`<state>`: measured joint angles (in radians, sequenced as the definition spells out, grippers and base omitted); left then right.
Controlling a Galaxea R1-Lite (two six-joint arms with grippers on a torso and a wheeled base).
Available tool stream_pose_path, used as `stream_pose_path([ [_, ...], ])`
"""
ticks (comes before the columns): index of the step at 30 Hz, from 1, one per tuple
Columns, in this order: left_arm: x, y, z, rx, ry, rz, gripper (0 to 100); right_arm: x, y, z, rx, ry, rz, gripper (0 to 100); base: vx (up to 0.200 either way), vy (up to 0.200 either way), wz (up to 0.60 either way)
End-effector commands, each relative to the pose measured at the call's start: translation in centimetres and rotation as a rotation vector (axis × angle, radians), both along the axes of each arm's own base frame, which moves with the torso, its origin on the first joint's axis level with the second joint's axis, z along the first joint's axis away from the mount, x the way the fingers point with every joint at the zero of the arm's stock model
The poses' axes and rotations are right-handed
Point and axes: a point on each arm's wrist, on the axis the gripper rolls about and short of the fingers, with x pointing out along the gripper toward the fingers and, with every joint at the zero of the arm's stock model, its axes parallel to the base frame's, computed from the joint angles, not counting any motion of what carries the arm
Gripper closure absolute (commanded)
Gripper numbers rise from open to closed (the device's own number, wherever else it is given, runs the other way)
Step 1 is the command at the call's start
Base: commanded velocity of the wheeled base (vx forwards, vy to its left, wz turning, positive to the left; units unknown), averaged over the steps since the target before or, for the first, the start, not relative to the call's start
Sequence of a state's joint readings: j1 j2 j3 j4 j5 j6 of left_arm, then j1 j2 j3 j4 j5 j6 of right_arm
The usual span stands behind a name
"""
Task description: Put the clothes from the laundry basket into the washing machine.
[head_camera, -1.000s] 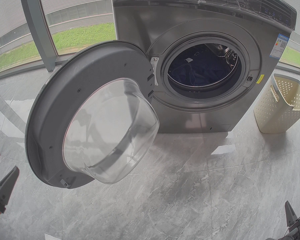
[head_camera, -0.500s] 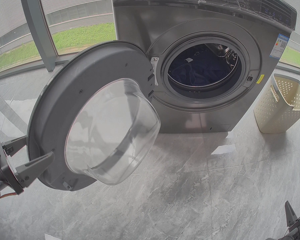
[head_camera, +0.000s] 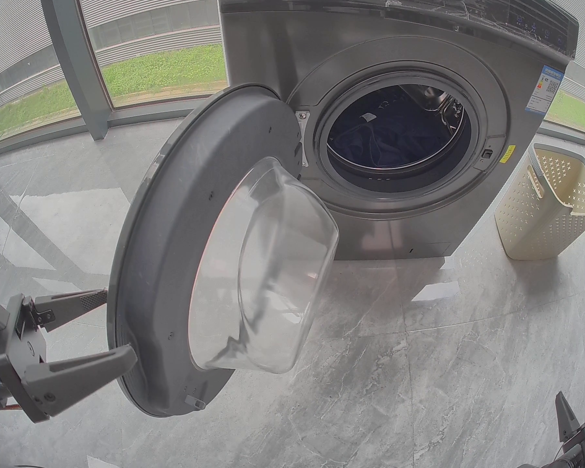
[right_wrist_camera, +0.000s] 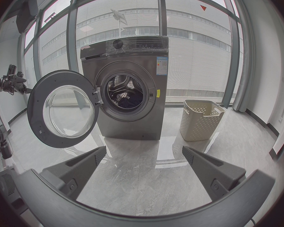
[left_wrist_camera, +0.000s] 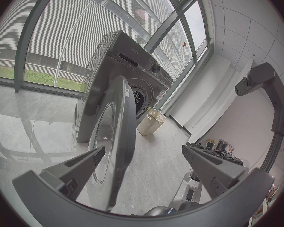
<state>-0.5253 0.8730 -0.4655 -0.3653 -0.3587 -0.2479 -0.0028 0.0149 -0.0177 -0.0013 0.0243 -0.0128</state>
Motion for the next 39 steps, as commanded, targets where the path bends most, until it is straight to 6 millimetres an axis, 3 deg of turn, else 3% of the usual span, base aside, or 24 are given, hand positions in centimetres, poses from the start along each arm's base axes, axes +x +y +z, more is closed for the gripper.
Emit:
stream_pose_path([
  [1, 0.9, -0.7, 0.1, 0.018, 0.015, -0.015, 0, 0.1, 0.0, -0.5, -0.001, 0.01, 0.0, 0, 0.0, 0.0, 0.0],
  [11, 6.2, -3.9, 1.1, 0.017, -0.001, 0.067, 0, 0.1, 0.0, -0.5, 0.001, 0.01, 0.0, 0, 0.0, 0.0, 0.0],
  [27, 8.6, -10.1, 2.4, 0.011, -0.012, -0.026, 0, 0.1, 0.0, -0.5, 0.001, 0.01, 0.0, 0, 0.0, 0.0, 0.0],
  [35, 8.7, -9.9, 2.5, -0.004, -0.031, 0.012, 0, 0.1, 0.0, -0.5, 0.001, 0.009, 0.0, 0, 0.0, 0.0, 0.0],
  [39, 7.8, -8.5, 3.8, -0.043, -0.073, 0.054, 0, 0.1, 0.0, -0.5, 0.001, 0.01, 0.0, 0, 0.0, 0.0, 0.0],
])
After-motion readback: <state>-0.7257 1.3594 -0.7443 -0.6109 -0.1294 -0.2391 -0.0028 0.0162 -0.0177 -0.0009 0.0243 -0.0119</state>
